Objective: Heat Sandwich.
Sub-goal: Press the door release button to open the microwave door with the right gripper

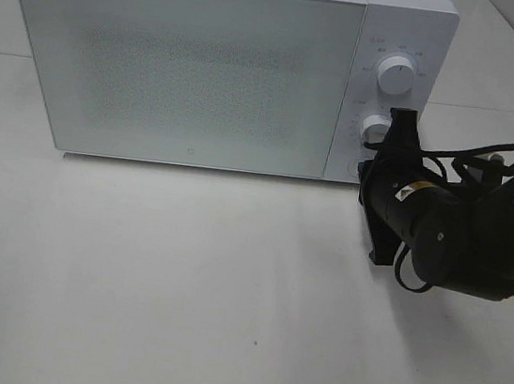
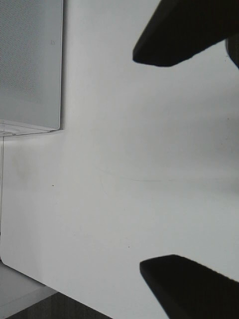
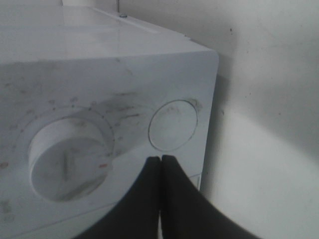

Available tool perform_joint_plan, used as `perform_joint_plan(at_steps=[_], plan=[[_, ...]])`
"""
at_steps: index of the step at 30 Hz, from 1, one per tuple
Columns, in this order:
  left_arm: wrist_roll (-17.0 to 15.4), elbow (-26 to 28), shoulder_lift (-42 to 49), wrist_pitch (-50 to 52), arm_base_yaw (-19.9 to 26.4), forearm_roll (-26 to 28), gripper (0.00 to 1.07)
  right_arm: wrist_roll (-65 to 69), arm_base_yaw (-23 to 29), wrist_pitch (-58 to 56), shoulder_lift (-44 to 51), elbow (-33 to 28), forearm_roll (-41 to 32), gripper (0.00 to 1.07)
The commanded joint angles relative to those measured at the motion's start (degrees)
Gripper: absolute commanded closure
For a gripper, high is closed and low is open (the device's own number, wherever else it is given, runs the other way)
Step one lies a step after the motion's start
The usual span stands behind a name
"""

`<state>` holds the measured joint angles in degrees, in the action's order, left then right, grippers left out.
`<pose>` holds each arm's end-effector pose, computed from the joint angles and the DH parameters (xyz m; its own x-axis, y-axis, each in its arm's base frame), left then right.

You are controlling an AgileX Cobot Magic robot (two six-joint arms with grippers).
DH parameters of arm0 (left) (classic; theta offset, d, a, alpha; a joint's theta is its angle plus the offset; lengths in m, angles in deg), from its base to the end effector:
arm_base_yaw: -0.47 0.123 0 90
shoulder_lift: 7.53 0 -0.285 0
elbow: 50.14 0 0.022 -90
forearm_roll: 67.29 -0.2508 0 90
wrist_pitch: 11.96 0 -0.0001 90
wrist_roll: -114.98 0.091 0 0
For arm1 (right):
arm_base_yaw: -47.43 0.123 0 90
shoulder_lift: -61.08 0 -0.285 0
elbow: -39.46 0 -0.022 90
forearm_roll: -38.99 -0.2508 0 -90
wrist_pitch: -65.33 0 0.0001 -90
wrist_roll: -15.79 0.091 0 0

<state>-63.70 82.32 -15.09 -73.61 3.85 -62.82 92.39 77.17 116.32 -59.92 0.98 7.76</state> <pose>-0.0080 -0.0067 0.2812 -0.4482 -0.0405 -0.8930 -0.0039 0.9991 -0.0434 0.3064 0.1329 0.1076 -0.0866 0.9956 -0.0356 0.3526 0.0640 0.9336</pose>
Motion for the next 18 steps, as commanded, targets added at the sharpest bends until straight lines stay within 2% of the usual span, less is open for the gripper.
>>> perform_joint_plan(at_steps=[1, 18], plan=[[0.1, -0.1, 1.0, 0.2, 0.1, 0.6, 0.09, -0.5, -1.2, -1.1, -0.7, 1.4, 1.0, 1.07], [0.1, -0.1, 1.0, 0.2, 0.1, 0.5, 0.09, 0.2, -3.1, -4.4, -5.5, 7.2, 1.1, 1.07]])
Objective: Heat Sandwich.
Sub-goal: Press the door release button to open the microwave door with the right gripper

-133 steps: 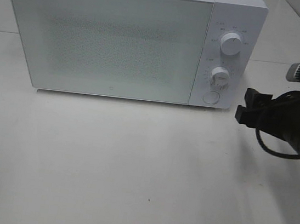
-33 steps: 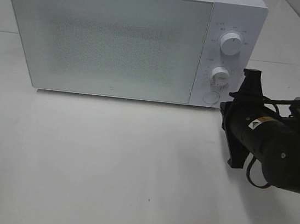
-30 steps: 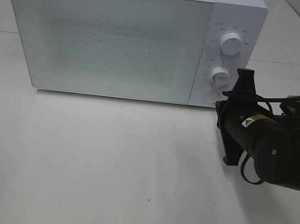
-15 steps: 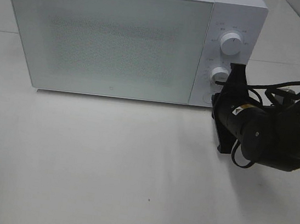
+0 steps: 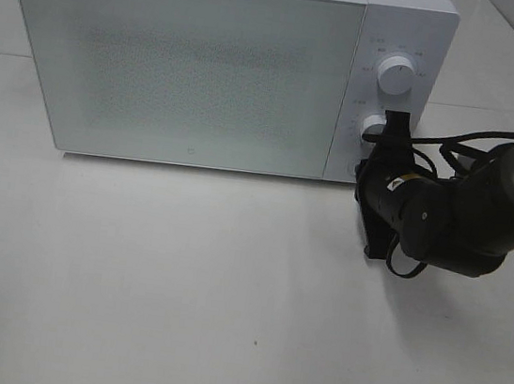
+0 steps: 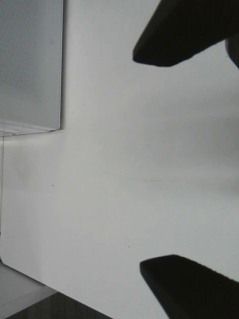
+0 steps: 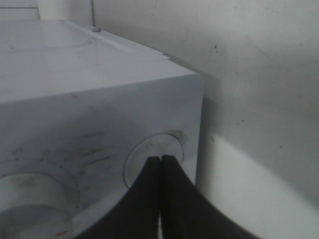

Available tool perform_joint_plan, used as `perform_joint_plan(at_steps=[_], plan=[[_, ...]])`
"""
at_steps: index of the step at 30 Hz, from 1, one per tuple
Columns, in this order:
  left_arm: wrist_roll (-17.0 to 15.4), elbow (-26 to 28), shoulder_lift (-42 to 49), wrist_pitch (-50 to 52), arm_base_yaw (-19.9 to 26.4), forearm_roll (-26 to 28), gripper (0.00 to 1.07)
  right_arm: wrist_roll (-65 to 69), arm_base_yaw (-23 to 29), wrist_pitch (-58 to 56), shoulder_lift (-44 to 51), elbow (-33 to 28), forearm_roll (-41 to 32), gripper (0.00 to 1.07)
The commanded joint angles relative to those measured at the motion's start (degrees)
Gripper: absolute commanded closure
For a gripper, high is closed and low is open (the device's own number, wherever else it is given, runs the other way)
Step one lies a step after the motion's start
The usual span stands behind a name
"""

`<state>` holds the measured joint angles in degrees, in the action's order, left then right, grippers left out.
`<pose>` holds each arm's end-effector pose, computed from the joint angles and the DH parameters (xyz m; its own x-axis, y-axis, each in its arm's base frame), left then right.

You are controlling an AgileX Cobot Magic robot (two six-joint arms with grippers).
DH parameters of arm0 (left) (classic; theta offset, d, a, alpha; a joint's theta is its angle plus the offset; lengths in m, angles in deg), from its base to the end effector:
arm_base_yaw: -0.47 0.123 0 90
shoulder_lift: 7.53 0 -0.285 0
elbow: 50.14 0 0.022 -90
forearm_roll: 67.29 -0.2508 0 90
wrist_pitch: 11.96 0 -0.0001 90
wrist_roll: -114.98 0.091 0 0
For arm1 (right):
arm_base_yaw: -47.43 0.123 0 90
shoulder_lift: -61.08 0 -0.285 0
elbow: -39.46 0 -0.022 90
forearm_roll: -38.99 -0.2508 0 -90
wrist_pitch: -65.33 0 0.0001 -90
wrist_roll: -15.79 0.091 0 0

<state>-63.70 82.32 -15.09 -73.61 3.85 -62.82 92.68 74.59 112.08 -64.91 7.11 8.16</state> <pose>-0.0080 -0.0067 0.2812 -0.4482 -0.0405 -0.8930 -0.0039 0.9991 -0.0434 0.3326 0.1325 0.0916 -0.0615 0.9979 -0.0186 0.4042 0.0419 0.9137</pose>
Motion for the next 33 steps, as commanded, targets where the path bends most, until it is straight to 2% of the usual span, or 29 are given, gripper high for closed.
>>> perform_joint_plan(at_steps=[1, 15, 22, 33], plan=[[0.1, -0.1, 1.0, 0.2, 0.1, 0.5, 0.09, -0.1, -0.6, 0.2, -0.6, 1.3, 0.7, 1.07], [0.1, -0.1, 1.0, 0.2, 0.1, 0.5, 0.09, 0.3, -1.9, 2.9, -1.1, 4.0, 2.7, 1.07], [0.1, -0.1, 1.0, 0.2, 0.1, 0.5, 0.09, 0.4, -1.9, 14.0, -1.1, 4.1, 2.2, 1.07], [0.1, -0.1, 1.0, 0.2, 0.1, 0.5, 0.09, -0.5, -1.9, 18.3, -5.2, 9.3, 3.2, 1.07]])
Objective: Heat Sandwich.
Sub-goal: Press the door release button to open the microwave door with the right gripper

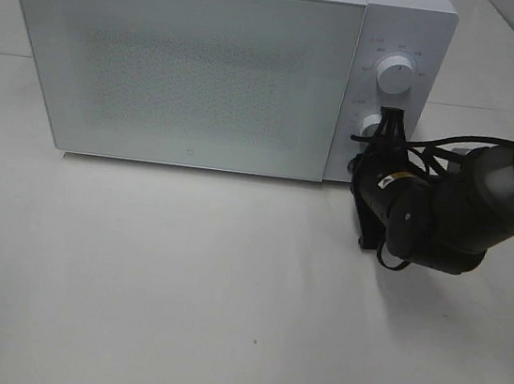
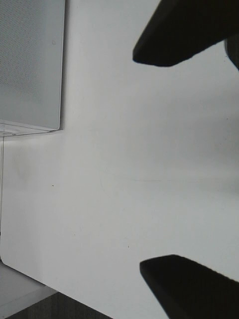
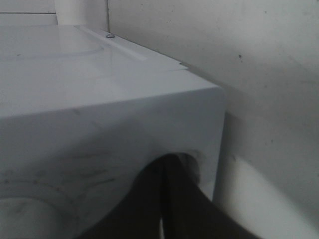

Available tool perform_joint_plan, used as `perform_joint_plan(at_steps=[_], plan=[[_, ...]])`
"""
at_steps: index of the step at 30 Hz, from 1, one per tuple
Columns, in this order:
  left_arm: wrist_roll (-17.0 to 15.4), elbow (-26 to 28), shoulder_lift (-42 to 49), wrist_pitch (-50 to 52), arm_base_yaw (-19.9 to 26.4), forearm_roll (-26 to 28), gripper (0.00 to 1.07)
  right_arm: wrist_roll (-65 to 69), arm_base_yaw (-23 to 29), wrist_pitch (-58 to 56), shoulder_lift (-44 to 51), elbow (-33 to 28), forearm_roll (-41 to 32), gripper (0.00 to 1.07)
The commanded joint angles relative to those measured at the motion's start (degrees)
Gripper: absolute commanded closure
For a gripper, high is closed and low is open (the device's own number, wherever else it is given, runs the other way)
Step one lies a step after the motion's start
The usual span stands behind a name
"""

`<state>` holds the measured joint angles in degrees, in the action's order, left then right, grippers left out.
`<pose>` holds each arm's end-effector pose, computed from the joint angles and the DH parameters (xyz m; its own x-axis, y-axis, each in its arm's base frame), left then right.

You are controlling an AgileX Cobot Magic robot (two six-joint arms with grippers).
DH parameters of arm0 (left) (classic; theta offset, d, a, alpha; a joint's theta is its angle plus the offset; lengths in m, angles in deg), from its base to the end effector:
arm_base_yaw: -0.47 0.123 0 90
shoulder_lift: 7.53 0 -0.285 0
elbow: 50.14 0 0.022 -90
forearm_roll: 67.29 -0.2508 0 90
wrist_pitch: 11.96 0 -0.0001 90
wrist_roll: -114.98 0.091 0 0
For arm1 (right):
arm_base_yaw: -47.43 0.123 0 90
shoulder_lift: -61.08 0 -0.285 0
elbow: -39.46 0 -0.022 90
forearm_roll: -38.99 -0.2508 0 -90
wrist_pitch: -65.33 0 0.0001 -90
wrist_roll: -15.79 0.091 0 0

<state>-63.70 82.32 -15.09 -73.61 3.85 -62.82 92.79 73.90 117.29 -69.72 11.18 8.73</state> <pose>-0.0080 -0.0067 0.2812 -0.4482 -0.0405 -0.8930 -0.0039 0.9991 -0.0434 0.3510 0.1345 0.0820 -0.0392 0.9987 -0.0329 0.3314 0.0441 0.9425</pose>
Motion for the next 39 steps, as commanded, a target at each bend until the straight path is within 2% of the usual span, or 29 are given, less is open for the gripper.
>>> perform_joint_plan(at_steps=[1, 14, 27, 32, 39], plan=[[0.1, -0.1, 1.0, 0.2, 0.1, 0.5, 0.09, -0.5, -1.2, 13.0, -0.5, 5.3, 2.6, 1.07], [0.1, -0.1, 1.0, 0.2, 0.1, 0.5, 0.09, -0.6, -1.2, 10.7, -0.5, 5.3, 1.8, 1.07], [0.1, -0.1, 1.0, 0.2, 0.1, 0.5, 0.09, -0.9, -1.2, 1.8, 1.7, 4.8, 1.8, 1.07], [0.1, -0.1, 1.0, 0.2, 0.1, 0.5, 0.09, -0.9, -1.1, -1.1, 2.0, 4.8, 4.0, 1.07], [0.1, -0.1, 1.0, 0.2, 0.1, 0.5, 0.09, -0.3, -1.0, -4.0, 4.4, 1.1, 4.2, 1.07]])
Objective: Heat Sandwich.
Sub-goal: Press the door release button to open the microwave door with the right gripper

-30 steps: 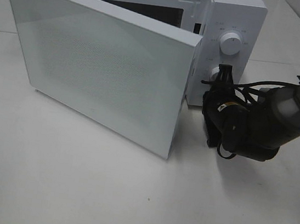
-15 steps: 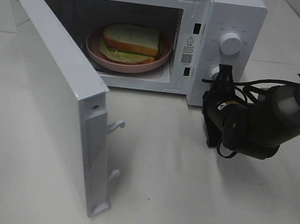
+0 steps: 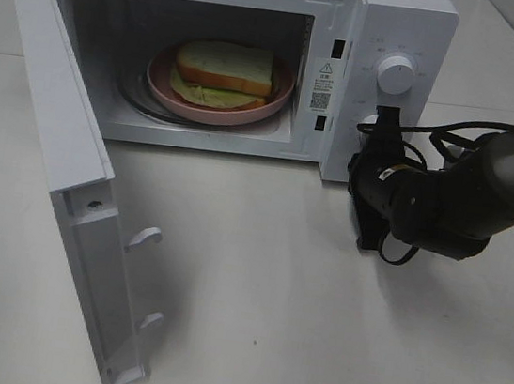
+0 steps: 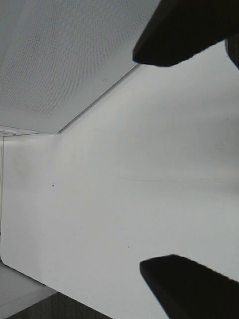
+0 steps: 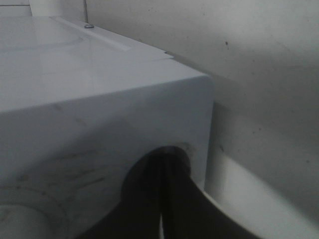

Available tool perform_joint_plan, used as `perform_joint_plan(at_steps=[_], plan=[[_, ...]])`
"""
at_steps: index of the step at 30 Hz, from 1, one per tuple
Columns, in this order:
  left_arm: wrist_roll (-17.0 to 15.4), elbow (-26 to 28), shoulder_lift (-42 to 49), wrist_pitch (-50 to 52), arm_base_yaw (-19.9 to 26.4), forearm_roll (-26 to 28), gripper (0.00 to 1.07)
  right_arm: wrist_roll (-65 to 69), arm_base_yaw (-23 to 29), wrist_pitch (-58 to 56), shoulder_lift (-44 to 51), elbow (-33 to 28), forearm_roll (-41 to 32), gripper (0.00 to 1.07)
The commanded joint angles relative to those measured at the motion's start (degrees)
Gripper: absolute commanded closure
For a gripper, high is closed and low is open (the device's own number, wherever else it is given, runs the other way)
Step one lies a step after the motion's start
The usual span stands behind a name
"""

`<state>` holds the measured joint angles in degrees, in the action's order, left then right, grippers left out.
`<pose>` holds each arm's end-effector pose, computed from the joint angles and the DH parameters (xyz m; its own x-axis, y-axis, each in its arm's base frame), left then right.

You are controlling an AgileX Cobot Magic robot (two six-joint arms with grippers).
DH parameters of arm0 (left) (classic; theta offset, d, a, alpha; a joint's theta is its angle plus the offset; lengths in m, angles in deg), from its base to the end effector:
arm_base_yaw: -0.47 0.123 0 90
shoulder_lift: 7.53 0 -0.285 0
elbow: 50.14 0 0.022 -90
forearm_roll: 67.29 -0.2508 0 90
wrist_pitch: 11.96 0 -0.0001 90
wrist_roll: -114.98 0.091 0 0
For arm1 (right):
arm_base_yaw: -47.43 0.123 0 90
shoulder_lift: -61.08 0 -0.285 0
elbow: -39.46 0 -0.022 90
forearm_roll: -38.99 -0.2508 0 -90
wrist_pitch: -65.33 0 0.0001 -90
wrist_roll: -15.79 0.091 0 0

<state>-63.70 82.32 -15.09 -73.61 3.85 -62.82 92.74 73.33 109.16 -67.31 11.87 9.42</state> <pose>-0.0080 -0.0067 0.2812 -0.4482 -0.0405 -0.8930 -0.0039 0.9991 -0.0434 0.3517 0.1363 0.0885 -0.0694 0.9976 -0.0048 0.4125 0.0331 0.9104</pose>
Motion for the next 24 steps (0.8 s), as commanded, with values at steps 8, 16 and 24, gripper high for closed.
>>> perform_joint_plan(at_steps=[8, 16, 24], plan=[[0.1, -0.1, 1.0, 0.2, 0.1, 0.5, 0.09, 1.9, -0.4, 0.7, 4.8, -4.1, 3.5, 1.07], [0.1, -0.1, 1.0, 0.2, 0.1, 0.5, 0.09, 1.8, -0.4, -3.5, 8.9, -8.1, 4.0, 1.07], [0.1, -0.1, 1.0, 0.2, 0.1, 0.5, 0.09, -4.6, -0.4, -8.9, 15.9, -11.9, 5.2, 1.07]])
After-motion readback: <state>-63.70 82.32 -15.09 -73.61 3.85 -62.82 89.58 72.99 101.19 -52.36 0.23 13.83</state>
